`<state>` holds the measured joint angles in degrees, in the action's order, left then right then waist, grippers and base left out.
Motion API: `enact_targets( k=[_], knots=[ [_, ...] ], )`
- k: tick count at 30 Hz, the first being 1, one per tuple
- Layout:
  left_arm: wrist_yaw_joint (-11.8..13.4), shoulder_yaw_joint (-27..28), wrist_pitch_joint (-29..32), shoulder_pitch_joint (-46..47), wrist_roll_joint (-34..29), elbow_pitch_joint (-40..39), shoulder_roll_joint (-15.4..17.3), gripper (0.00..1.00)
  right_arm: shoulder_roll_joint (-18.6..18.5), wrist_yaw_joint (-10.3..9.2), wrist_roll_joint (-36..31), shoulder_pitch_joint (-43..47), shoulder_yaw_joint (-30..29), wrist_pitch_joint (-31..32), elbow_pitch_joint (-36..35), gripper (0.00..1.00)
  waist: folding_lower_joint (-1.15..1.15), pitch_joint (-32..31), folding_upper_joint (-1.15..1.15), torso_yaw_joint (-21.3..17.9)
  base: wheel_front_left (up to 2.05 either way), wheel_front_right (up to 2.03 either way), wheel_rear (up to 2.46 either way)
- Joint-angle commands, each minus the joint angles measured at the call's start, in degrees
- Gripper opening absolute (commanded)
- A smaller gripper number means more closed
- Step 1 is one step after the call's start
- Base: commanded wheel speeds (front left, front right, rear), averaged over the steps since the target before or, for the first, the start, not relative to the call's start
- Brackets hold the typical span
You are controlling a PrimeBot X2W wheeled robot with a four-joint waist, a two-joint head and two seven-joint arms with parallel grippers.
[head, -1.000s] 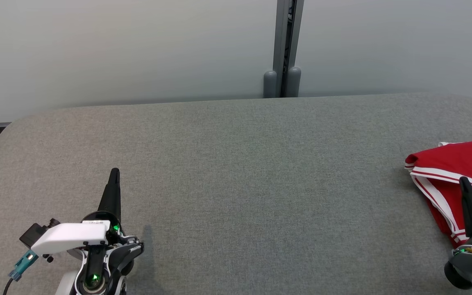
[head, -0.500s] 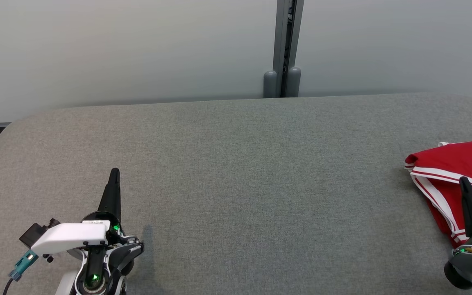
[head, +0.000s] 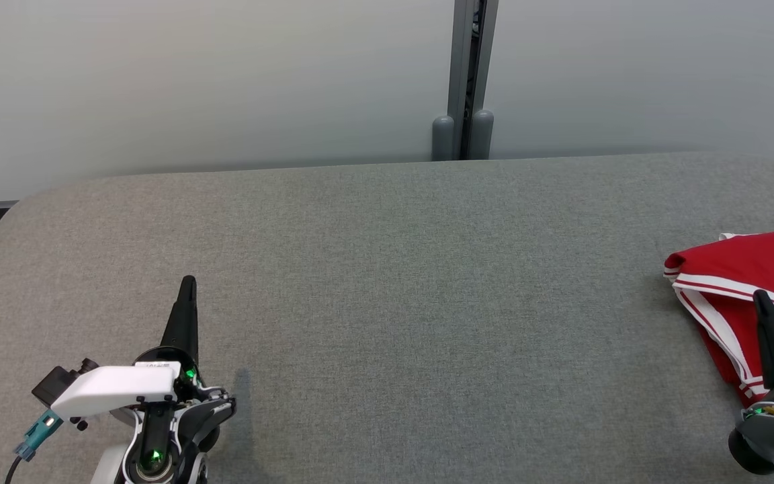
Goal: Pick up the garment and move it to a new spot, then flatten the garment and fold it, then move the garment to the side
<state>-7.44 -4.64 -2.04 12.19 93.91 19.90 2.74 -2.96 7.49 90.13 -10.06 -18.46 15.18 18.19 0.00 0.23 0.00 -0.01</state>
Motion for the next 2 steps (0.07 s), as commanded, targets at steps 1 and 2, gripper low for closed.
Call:
enact_targets(
  k=[1,2],
  knots=[
    [-0.27,0.2,0.11,0.86,0.45,-0.04,0.12,0.0,-0.16,0.0,-0.24,-0.55,-0.26,0.3,0.19,0.0,0.0,0.0,0.0,0.0,0.0,0.0,0.0],
    [-0.27,0.2,0.11,0.86,0.45,-0.04,0.12,0.0,-0.16,0.0,-0.24,-0.55,-0.27,0.3,0.19,0.0,0.0,0.0,0.0,0.0,0.0,0.0,0.0]
  ],
)
